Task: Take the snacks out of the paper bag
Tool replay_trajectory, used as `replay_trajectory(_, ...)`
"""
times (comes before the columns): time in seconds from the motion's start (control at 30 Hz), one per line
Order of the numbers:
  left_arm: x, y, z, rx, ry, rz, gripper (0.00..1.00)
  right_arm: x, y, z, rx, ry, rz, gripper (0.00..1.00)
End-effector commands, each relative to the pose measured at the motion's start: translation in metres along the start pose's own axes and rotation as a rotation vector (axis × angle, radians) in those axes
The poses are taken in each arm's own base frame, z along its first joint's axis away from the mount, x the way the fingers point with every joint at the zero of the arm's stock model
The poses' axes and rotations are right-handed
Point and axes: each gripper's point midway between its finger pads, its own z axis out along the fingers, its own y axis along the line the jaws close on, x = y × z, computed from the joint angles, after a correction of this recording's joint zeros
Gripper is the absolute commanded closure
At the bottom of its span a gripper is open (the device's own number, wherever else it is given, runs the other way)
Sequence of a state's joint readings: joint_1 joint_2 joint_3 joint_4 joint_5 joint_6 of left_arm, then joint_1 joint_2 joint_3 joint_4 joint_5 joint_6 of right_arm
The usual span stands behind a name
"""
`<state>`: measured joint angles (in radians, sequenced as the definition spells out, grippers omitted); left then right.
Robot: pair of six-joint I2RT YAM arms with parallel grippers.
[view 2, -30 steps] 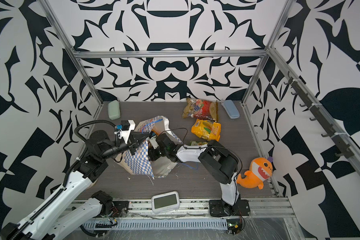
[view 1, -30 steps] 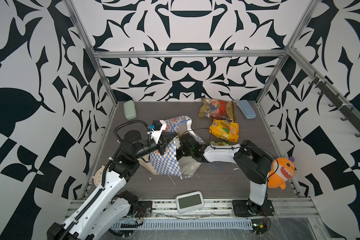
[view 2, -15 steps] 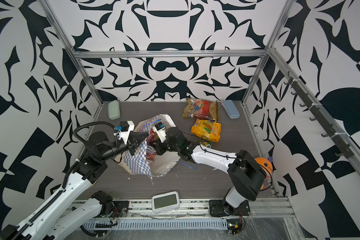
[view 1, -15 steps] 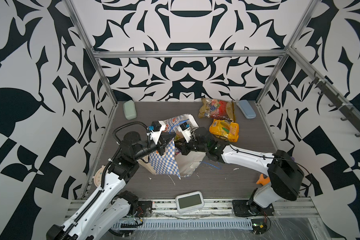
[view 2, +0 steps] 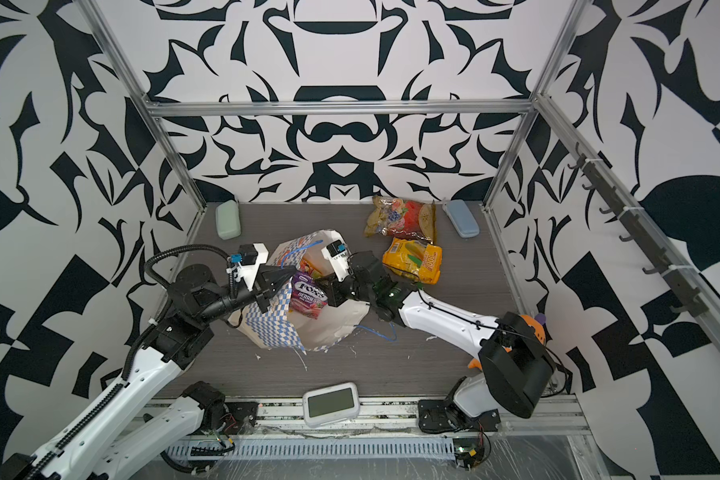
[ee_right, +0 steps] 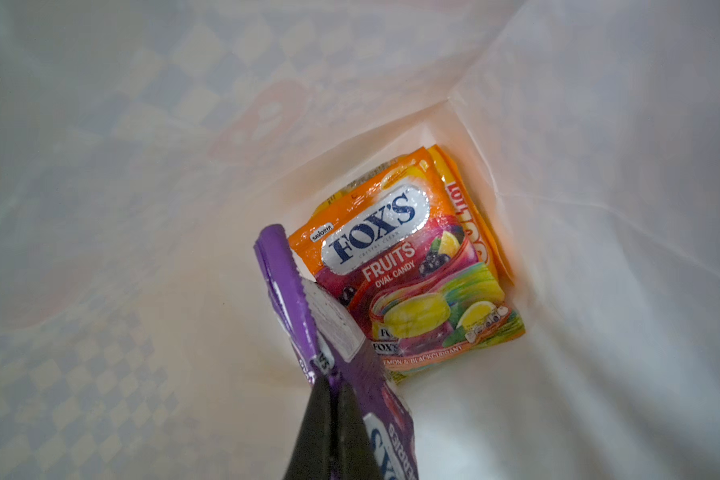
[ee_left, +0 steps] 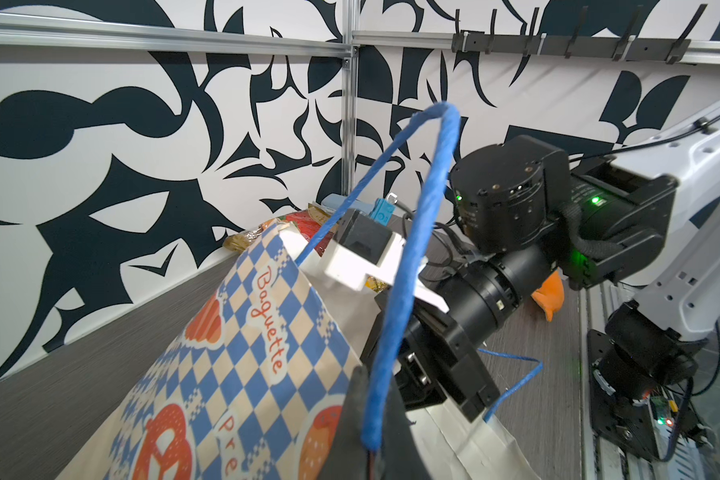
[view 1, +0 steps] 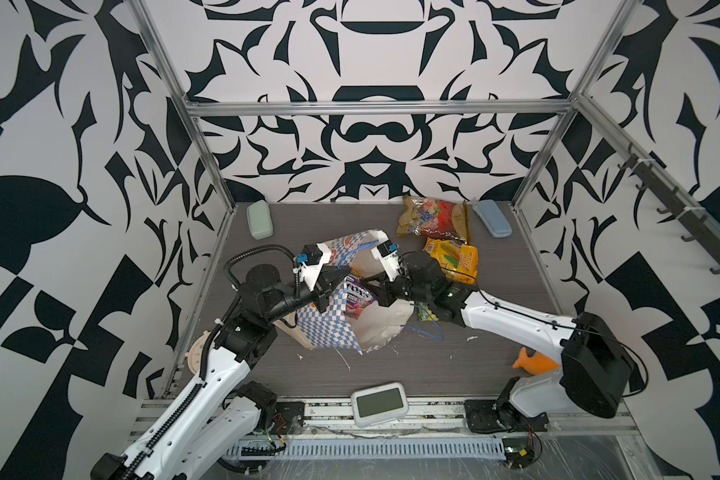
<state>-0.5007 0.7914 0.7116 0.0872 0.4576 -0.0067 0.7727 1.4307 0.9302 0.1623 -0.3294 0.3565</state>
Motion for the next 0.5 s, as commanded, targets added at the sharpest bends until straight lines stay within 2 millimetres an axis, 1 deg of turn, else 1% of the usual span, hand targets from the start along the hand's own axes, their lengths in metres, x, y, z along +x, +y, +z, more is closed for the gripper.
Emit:
replay_trajectory(0.0, -0.008, 0.002, 0.001, -0.015, -0.024, 0.023, 1.00, -0.033, 0.011, -0.020, -0.016, -0.082, -0.040, 1.00)
replay_trajectory(0.13, -0.010, 0.008, 0.004, -0.038, -0.031, 0.027, 1.00, -0.047, 0.019, -0.031, -0.018, -0.095, -0.051, 1.00)
replay_trajectory(0.3, -0.010, 0.013, 0.004, -0.067, -0.034, 0.030, 1.00, -0.058, 0.024, -0.039, -0.009, -0.101, -0.063, 1.00)
replay_trajectory(0.37, -0.008, 0.014, 0.005, -0.069, -0.030, 0.030, 1.00, -0.058, 0.024, -0.040, -0.007, -0.099, -0.067, 1.00)
replay_trajectory(0.47, -0.009, 0.014, 0.004, -0.071, -0.033, 0.032, 1.00, -0.049, 0.017, -0.032, 0.011, -0.060, -0.063, 1.00)
